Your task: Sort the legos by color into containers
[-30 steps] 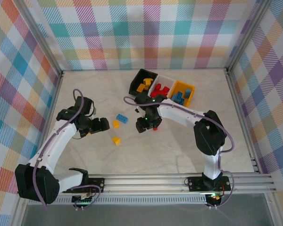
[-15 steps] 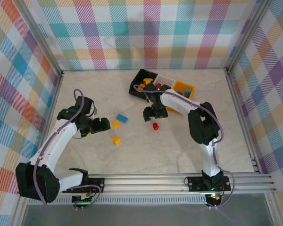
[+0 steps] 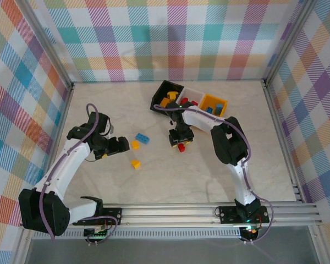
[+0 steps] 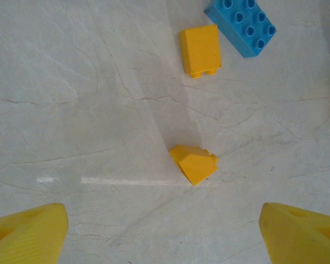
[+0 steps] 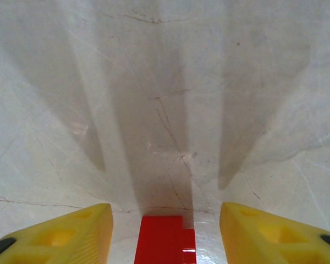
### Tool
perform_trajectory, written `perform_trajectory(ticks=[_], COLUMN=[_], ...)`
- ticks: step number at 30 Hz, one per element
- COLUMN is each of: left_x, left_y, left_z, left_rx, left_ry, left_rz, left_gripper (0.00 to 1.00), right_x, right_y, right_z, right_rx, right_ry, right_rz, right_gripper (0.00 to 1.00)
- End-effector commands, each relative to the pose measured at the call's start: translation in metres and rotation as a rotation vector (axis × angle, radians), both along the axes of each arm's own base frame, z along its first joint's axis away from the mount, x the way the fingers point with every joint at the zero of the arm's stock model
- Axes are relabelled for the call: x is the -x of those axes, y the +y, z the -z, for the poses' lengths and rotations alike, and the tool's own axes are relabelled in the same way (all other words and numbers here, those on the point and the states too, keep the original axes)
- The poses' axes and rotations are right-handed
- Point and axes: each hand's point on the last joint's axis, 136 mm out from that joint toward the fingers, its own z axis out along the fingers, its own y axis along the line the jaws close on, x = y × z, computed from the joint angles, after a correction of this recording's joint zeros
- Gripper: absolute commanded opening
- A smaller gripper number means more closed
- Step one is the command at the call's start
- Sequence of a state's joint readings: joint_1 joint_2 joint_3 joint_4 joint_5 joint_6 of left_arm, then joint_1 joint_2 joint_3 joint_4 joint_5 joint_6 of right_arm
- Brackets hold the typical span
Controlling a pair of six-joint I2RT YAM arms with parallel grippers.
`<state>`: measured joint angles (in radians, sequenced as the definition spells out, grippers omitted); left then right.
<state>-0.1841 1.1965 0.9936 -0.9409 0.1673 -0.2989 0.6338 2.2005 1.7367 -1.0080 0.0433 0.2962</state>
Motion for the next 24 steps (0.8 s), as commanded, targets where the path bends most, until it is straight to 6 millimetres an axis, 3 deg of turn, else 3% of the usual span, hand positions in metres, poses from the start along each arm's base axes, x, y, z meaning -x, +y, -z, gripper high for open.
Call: perform_trajectory(ticks=[1,8,14,19,24], left_x=[-0.004,-0.01,-0.014,-0.02,-0.021], left_y=[0.001,-0.002,-0.006,-0.009,-0.009], left_z=[0.001,0.005,0.012,0.014,0.013], left_rx=[0.02,0.029,0.051,0.061,0.047], left_ry=[0.007,0.015,0.03,0.04,0.052], left_rz=[-0.027,-0.034,-0.042,-0.035,-0.012], left_gripper=[0.9,0.91,0.91,0.91,0.91], right_x=[0.004,0.009,0.006,-0.018,-0.062], right_y=[-0.009,-0.015,-0.016,-0.015,-0.024], right_z=[0.009,0.01,-0.012,-0.047,-0.083], right_rx=[0.029,0.047,0.022,-0.045,-0.123], right_ry=[0.03,0.032,-0.019,-0.092,-0.177], right_rz=[-0.012,-0.022,-0.012,0.036,0.122], right_gripper=[0.46,0.3,0.27,0.24,0.23])
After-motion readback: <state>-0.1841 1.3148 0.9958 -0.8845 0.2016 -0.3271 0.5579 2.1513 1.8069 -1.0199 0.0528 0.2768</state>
